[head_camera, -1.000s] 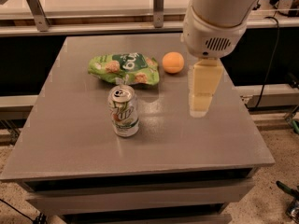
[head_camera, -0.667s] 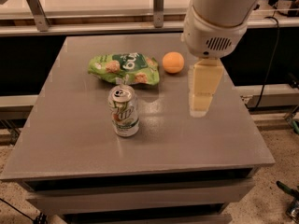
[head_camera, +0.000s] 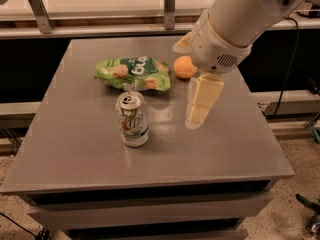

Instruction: Pick 7up can

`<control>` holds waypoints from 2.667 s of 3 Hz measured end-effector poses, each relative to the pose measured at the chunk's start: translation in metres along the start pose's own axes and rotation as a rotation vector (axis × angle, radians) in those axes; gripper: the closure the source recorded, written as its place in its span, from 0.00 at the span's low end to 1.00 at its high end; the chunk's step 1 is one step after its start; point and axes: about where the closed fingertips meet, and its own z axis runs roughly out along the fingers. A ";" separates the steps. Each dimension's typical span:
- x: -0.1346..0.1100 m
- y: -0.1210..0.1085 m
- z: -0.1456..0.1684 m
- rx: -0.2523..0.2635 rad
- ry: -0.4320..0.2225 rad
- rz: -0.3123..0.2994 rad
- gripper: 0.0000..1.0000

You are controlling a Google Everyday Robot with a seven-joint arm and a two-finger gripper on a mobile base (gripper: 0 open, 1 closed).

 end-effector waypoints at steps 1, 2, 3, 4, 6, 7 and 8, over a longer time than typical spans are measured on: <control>-0.038 0.001 0.015 -0.034 -0.217 -0.075 0.00; -0.072 0.010 0.024 -0.111 -0.371 -0.126 0.00; -0.092 0.027 0.036 -0.223 -0.425 -0.152 0.00; -0.105 0.043 0.050 -0.300 -0.416 -0.173 0.00; -0.110 0.050 0.074 -0.267 -0.360 -0.182 0.39; -0.110 0.048 0.075 -0.258 -0.352 -0.182 0.59; -0.110 0.048 0.074 -0.257 -0.352 -0.182 0.81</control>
Offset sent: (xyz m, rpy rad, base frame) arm -0.0326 0.1093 0.0002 0.4449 0.1830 0.4050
